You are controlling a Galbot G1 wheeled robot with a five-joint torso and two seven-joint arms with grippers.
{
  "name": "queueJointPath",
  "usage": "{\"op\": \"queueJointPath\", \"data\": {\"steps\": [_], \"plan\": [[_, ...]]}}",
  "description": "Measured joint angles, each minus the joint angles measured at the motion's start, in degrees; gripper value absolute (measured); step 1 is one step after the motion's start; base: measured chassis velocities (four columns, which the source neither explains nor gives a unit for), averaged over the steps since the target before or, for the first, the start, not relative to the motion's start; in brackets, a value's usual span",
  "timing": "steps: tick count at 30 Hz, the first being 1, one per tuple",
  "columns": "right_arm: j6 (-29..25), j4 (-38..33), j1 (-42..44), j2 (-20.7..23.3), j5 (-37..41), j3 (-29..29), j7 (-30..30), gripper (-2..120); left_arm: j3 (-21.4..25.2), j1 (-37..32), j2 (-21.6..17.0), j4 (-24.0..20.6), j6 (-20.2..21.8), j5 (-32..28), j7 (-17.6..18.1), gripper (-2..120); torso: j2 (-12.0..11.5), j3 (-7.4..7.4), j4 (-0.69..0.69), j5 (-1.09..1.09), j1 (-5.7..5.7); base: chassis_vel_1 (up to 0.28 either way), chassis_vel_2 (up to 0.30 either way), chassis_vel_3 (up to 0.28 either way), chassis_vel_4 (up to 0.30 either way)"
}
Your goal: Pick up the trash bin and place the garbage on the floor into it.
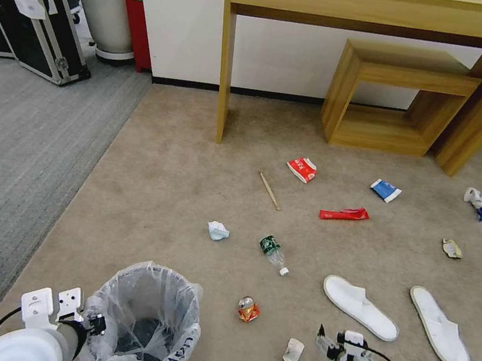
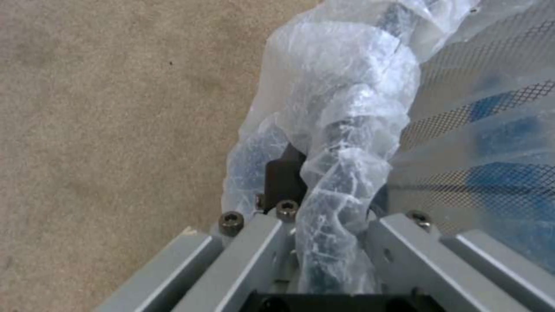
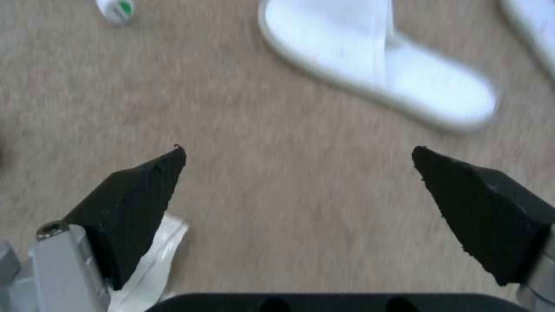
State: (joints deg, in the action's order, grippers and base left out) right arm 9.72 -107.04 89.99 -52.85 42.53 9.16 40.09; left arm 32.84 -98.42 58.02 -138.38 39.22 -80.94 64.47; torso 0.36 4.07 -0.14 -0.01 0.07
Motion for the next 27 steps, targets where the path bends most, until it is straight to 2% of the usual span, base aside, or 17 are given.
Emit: {"op": "queueJointPath", "data": {"steps": [1,5,10,13,15,18,23,26,27], "plan": [[0.9,-0.2,-0.7,0.1,4.1,-0.5,0.2,100,-0.2,0.1,0.1,0.2,0.0,0.2,-0.1,0,0.0,0.0,-0.01,0.0,0.0,0.0,0.0,0.0,0.0],[1.9,-0.4,-2.7,-0.1,10.0,-0.8,-1.0,100,-0.4,0.0,0.4,0.3,0.0,0.7,-0.2,0,0.0,0.0,0.01,0.01,0.01,0.0,0.0,0.0,0.0],[4.2,-0.7,-5.0,0.0,13.1,-0.9,-1.2,100,-0.7,-0.7,0.8,0.9,0.0,2.1,-0.7,0,0.0,0.01,0.01,0.02,0.01,0.0,0.0,0.0,0.0],[8.0,-1.4,-6.6,3.0,15.9,-0.7,-2.9,100,-0.8,-0.7,1.3,1.3,0.0,2.6,-1.0,0,0.0,0.01,0.01,0.01,0.01,0.0,0.0,0.0,0.0],[8.4,-1.5,-6.8,3.5,16.2,-0.7,-3.3,100,-0.8,-0.6,1.3,1.5,0.0,2.6,-1.0,0,0.0,0.01,0.01,0.01,0.01,0.0,0.0,0.0,0.0],[12.2,-2.0,-7.2,9.1,17.1,-1.5,-7.4,100,-0.8,0.7,1.3,2.1,0.0,2.4,-0.9,0,0.0,0.01,0.0,0.03,0.01,0.0,0.0,0.0,0.0],[13.4,-1.6,-7.8,13.2,17.0,-2.9,-10.8,100,-1.0,1.5,1.5,2.8,0.0,2.4,-0.7,0,0.0,0.01,-0.01,-0.01,0.01,0.0,0.0,0.0,0.0],[13.6,1.2,-11.4,15.5,14.4,-5.7,-18.7,100,-1.5,2.4,2.1,3.7,0.0,2.4,-0.5,0,0.0,0.01,0.0,0.0,0.01,0.0,0.0,0.0,0.0],[13.6,1.2,-11.4,15.5,14.4,-5.7,-18.7,100,-1.5,2.4,2.1,3.7,0.0,2.4,-0.5,0,0.0,0.01,0.0,0.0,0.01,0.0,0.0,0.0,0.0]]}}
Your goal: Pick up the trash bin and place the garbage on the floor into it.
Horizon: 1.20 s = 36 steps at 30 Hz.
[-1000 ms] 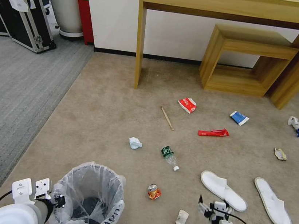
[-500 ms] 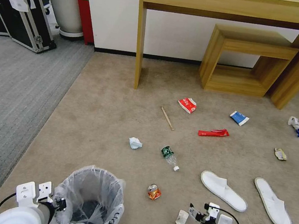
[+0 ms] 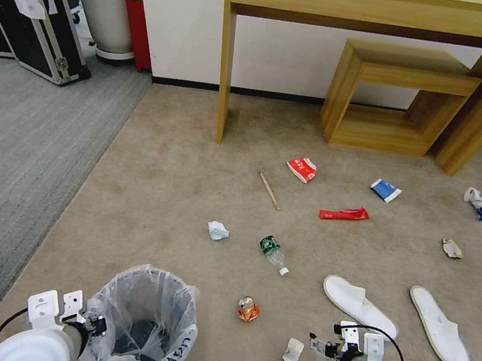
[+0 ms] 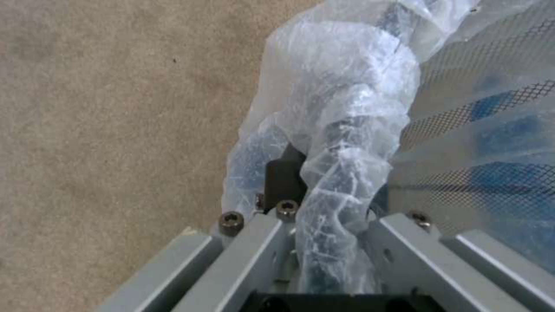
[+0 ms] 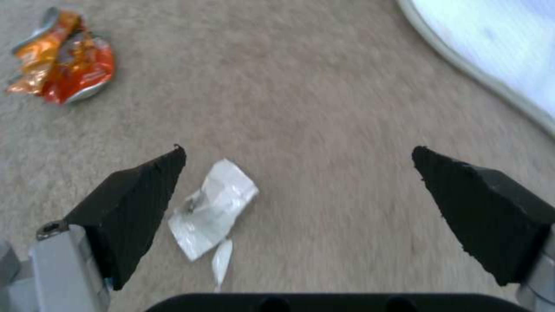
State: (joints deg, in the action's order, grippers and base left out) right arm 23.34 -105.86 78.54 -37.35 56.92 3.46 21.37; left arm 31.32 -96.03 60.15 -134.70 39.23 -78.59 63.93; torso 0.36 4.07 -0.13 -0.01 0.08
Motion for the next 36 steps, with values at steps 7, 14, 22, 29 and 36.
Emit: {"op": "queueJointPath", "data": {"steps": [7,14,22,29,36], "plan": [[-1.3,4.9,-4.7,0.5,-3.5,-6.4,-5.7,100,-0.5,0.4,0.6,0.9,0.0,0.4,0.3,0,0.0,0.0,0.01,0.02,0.0,0.0,0.0,0.0,0.0],[-1.2,7.1,-5.1,-3.1,-3.2,-8.3,-3.6,100,-0.5,0.5,0.6,1.4,0.0,0.6,0.4,0,0.0,0.0,0.0,0.02,0.0,0.0,0.0,0.0,0.0],[-2.9,11.1,-5.6,-7.9,-3.7,-9.1,-2.1,100,-1.1,0.9,1.4,1.8,0.0,1.4,0.6,0,0.0,-0.01,0.01,0.03,-0.01,0.0,0.0,0.0,0.0],[-4.3,13.3,-5.5,-9.9,-5.4,-9.9,-2.5,100,-1.3,1.0,1.5,1.9,0.0,1.5,0.9,0,0.0,-0.01,0.01,0.01,-0.01,0.0,0.0,0.0,0.0],[-5.6,16.0,-6.1,-11.5,-6.5,-10.9,-3.3,100,-1.6,1.1,1.6,2.2,0.0,1.6,0.9,0,0.0,-0.01,0.01,0.02,-0.01,0.0,0.0,0.0,0.0]]}}
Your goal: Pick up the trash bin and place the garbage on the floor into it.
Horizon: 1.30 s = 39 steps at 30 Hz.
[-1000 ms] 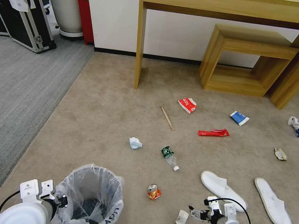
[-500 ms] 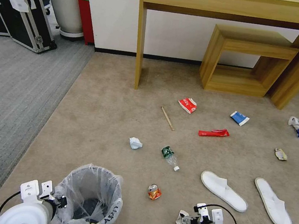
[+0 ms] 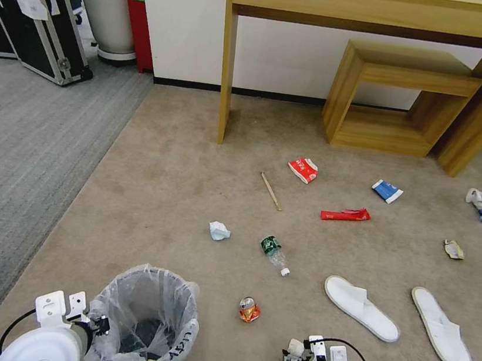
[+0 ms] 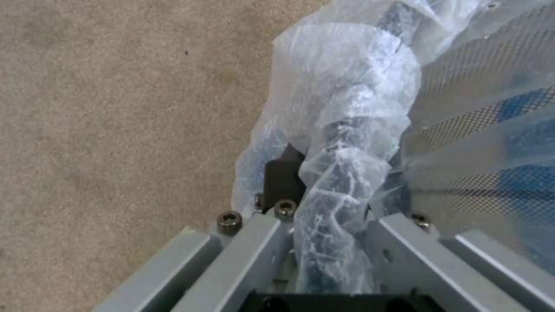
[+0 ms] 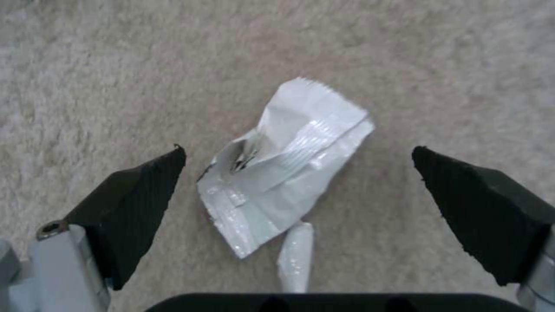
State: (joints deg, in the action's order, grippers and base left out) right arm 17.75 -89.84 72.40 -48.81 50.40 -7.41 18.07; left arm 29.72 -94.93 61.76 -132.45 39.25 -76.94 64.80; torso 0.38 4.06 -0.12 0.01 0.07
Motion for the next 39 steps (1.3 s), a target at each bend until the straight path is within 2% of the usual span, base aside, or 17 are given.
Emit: {"op": "queueJointPath", "data": {"steps": [13,16,24,31,39], "plan": [[-0.6,2.4,-1.7,-1.7,-0.1,-1.8,-0.5,100,-1.2,1.3,0.1,1.1,0.0,0.2,0.1,0,0.0,0.0,0.01,0.02,0.0,0.0,0.0,0.0,0.0],[-0.9,3.4,-2.9,-2.3,0.1,-2.5,-0.6,100,-1.6,2.0,0.1,1.7,0.0,0.1,0.0,0,0.0,0.01,-0.04,-0.12,0.0,0.0,0.0,0.0,0.0],[-0.9,4.0,-3.5,-2.8,0.5,-3.3,0.6,100,-2.0,2.2,0.1,2.0,0.2,-0.1,0.2,0,0.0,0.0,-0.02,-0.07,0.0,0.0,0.0,0.0,0.0],[-1.3,4.2,-3.5,-3.0,1.4,-3.5,1.2,89,-2.0,2.2,-0.2,1.8,0.2,-0.3,0.5,0,0.0,-0.01,-0.05,-0.13,-0.01,0.0,0.0,0.0,0.0],[-1.7,4.2,-3.5,-2.9,1.6,-3.3,1.2,88,-2.3,2.4,-0.2,1.8,0.3,-0.3,0.6,0,0.0,0.0,-0.02,-0.02,-0.01,0.0,0.0,0.0,0.0]]}}
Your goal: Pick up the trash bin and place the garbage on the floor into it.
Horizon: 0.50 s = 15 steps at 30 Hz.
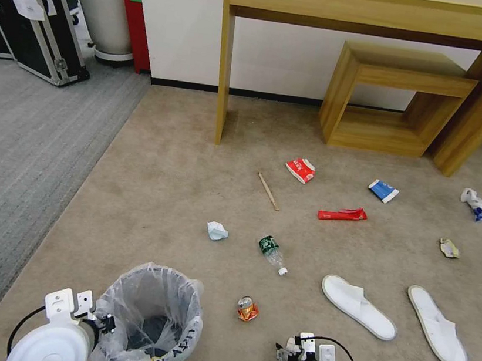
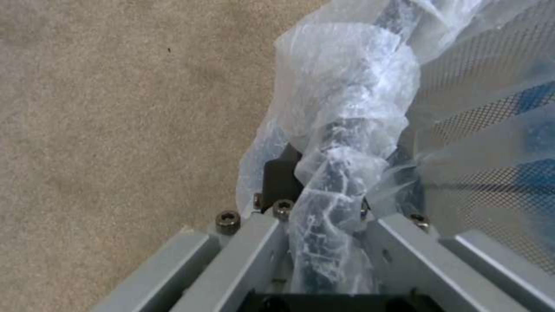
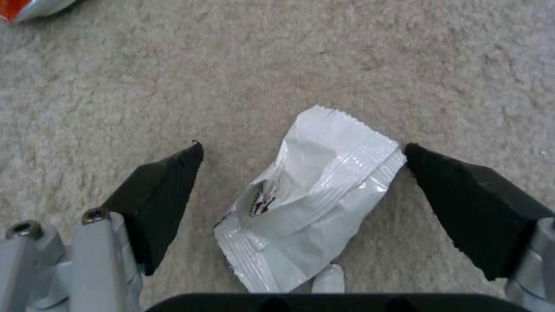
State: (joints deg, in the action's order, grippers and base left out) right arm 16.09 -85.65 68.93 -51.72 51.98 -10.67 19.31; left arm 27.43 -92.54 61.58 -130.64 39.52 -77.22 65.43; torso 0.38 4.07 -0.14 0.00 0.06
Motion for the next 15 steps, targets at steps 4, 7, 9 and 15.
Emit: {"op": "queueJointPath", "data": {"steps": [4,7,9,15], "plan": [[-0.2,0.0,0.1,0.2,0.0,0.1,-0.1,88,-0.4,0.2,0.2,0.2,0.0,0.2,0.0,0,0.0,0.01,0.01,0.02,0.0,0.0,0.0,0.0,0.0],[-0.2,-0.4,0.3,0.5,-0.1,0.3,-0.1,85,-0.6,0.3,0.3,0.2,0.1,0.2,-0.1,0,0.0,0.01,0.02,0.02,0.0,0.0,0.0,0.0,0.0],[0.2,-1.4,0.7,1.3,-0.1,0.6,0.6,78,-0.7,0.5,0.4,0.2,0.1,0.3,-0.2,0,0.0,0.03,0.03,0.07,0.0,0.0,0.0,0.0,0.0],[1.1,-4.2,1.4,3.3,0.6,0.2,2.4,56,-0.8,0.5,0.8,-0.1,0.2,0.6,0.1,0,-0.1,0.04,0.03,0.08,0.01,0.0,0.0,0.0,0.0]]}}
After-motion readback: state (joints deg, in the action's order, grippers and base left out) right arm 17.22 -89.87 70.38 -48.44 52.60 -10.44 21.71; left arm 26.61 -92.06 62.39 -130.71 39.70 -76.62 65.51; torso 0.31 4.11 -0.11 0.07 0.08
